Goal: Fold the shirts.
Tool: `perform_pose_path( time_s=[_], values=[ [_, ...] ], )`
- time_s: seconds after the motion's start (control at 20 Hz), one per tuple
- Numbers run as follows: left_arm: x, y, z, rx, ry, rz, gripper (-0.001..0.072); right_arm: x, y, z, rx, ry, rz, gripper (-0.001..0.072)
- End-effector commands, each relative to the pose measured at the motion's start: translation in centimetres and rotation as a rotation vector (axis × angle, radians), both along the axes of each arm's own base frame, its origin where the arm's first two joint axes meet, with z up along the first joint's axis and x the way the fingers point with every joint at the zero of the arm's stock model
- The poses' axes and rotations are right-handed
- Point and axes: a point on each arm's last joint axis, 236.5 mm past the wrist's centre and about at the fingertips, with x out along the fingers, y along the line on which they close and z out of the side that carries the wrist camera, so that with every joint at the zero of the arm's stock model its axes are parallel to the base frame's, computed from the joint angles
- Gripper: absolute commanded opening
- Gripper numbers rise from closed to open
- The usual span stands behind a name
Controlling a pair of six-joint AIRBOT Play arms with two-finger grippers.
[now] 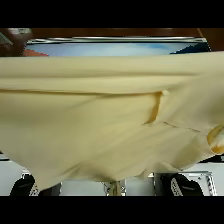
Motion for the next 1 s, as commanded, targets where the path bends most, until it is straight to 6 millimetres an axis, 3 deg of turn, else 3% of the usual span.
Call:
perform_pose_path(
  time_s=[0.0, 0.1, 0.25, 0.35, 0.5, 0.6, 0.75, 0.95],
  values=[
    [2.8, 3.1, -7.8, 0.006, 0.257, 0.074, 0.0034, 2.8, -1.3, -9.0, 0.004, 0.411, -0.002, 0.0063],
    [5.3, 4.1, -13.8, -0.03, 0.441, 0.077, 0.0034, 5.8, -1.8, -14.8, 0.059, 0.639, 0.006, 0.0063],
    [9.6, 5.3, -23.4, -0.085, 0.694, 0.059, 0.0034, 11.7, -0.4, -24.8, 0.206, 0.878, 0.076, 0.0063],
    [13.5, 6.4, -28.7, -0.128, 0.788, 0.07, 0.0035, 17.1, 0.7, -30.4, 0.302, 0.887, 0.108, 0.0063],
    [20.8, 7.3, -33.6, -0.227, 0.779, 0.081, 0.0034, 25.7, 2.8, -37.4, 0.286, 0.819, 0.141, 0.0063],
    [25.5, 7.6, -35.3, -0.315, 0.702, 0.095, 0.0035, 30.1, 5.5, -40.1, 0.187, 0.728, 0.203, 0.0064],
    [30.5, 7.8, -36.4, -0.336, 0.565, 0.083, 0.0034, 35.3, 7.4, -40.9, 0.137, 0.542, 0.199, 0.0063],
    [33.7, 7.6, -39.3, -0.281, 0.511, 0.095, 0.0035, 38.0, 8.1, -42.9, 0.141, 0.464, 0.185, 0.0064]
  ],
)
